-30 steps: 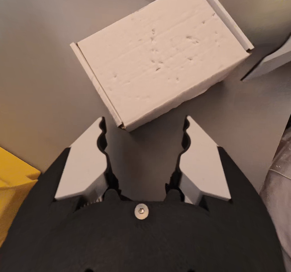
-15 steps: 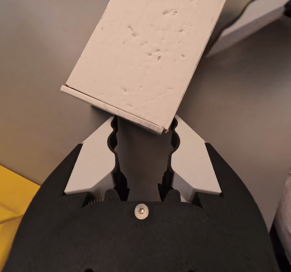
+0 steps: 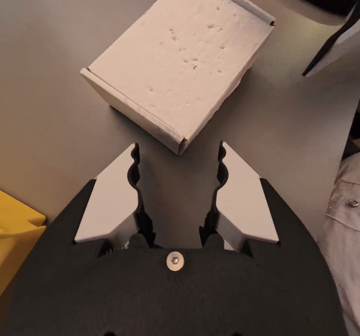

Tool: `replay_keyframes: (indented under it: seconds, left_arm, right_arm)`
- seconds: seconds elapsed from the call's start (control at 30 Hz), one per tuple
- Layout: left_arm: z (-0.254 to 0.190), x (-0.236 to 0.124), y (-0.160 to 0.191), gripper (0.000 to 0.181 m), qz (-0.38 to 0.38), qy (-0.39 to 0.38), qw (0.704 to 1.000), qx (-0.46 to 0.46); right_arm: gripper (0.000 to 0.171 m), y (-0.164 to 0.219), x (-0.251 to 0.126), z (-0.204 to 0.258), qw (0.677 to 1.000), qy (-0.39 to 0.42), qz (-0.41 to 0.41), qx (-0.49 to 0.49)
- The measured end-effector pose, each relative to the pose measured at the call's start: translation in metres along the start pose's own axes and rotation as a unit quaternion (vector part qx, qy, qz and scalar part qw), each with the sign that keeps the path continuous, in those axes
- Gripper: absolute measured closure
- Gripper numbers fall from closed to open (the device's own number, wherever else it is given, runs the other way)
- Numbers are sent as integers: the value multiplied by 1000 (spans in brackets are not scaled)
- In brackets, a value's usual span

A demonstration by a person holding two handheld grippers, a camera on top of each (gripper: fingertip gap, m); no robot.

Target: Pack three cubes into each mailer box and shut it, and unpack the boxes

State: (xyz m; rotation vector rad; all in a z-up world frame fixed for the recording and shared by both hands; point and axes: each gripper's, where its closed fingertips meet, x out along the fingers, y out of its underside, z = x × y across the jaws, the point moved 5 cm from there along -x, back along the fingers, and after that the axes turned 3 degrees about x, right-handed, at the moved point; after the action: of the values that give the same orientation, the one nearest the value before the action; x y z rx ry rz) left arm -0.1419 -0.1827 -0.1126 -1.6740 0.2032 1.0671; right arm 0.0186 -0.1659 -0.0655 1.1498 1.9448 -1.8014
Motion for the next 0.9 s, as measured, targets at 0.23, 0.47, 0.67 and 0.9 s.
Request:
replay_keyframes:
  seconds: [0.23,0.47,0.67,0.9]
  left_arm:
    - [4,-24,14,101,-20,-76,997,-4]
    - [-1,-42,15,107,-65,-77,995,-9]
    - [-5,-46,9,109,-84,-79,993,-4]
    - [-8,-57,10,111,-97,-93,991,0]
  right_arm:
    - [21,-39,63,-11,974,-130,179,-45]
    - [35,-24,94,-3,939,-130,309,-72]
    - [42,-17,93,-6,917,-131,366,-88]
    - [42,-31,66,-20,920,-106,358,-117]
